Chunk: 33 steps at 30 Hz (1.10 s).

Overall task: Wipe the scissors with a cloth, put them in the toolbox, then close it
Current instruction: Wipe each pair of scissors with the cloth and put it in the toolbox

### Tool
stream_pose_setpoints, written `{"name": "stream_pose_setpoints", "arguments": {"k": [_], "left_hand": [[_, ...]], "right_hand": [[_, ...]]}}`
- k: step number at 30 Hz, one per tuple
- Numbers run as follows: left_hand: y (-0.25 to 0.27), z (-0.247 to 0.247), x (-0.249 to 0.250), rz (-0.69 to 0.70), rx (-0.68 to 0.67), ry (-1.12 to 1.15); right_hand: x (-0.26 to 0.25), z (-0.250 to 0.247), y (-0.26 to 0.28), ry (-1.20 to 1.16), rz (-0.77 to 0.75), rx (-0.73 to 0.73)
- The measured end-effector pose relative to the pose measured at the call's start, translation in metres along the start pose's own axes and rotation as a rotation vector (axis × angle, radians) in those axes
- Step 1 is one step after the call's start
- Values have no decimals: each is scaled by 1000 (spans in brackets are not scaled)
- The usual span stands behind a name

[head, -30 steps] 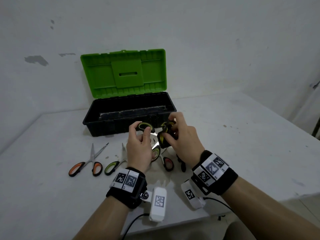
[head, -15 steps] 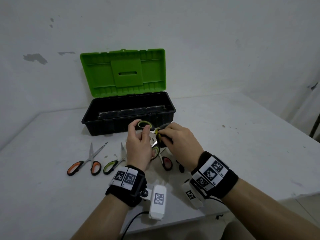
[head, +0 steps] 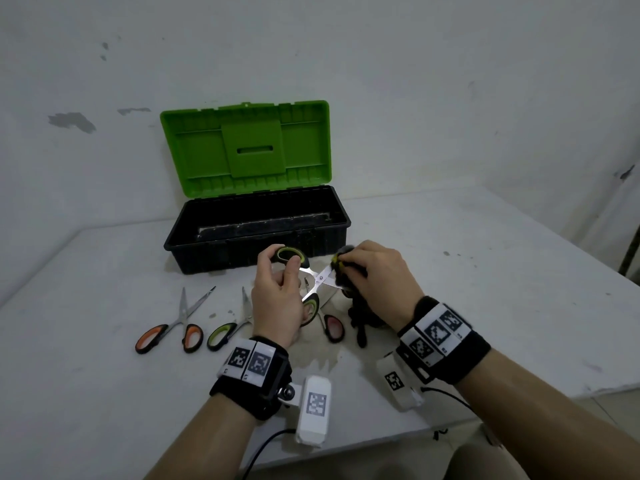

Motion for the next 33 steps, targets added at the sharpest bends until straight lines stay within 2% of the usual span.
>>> {"name": "stream_pose_setpoints", "arguments": {"k": [3,6,8,10,13,16,20,23,26,30,33], "left_hand": [[-2,-6,-2,-29,29,14],[-6,-10,-2,-81,64,46],[-8,-10,-1,-196,85,108],[-8,-10,0,-371,74,199],[-7,-10,-1,-647,-44,401],[-4,-7,4,-903,-197,558],[1,-4,13,-1096,-301,613],[3,-5,16,-1147,-322,586],[1,-11,13,-1138,-336,499],[-8,-24,11,-1005,-340,362],[-9,-24,16,-832,-362,304]], "right_hand": [[15,-12,-3,3,101,51],[26,-26,-3,-114,223,113],[37,-32,-2,-229,301,116],[45,-34,0,-350,344,83],[48,-27,5,-463,355,-19],[38,-12,7,-509,271,-226],[24,0,2,-402,96,-457],[17,-1,-3,-331,19,-484],[16,2,-5,-240,-21,-471],[26,-1,-6,-301,119,-439],[25,-2,0,-561,281,-529]]}}
Point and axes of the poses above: each hand's wrist, its own y-axis away from the middle knuckle, its own z-axis out of the palm, x = y × z, the point moved 1 cm from there along -y, towards the middle knuckle, and after that the axes turned 10 degrees about y, right-handed, at the moved point
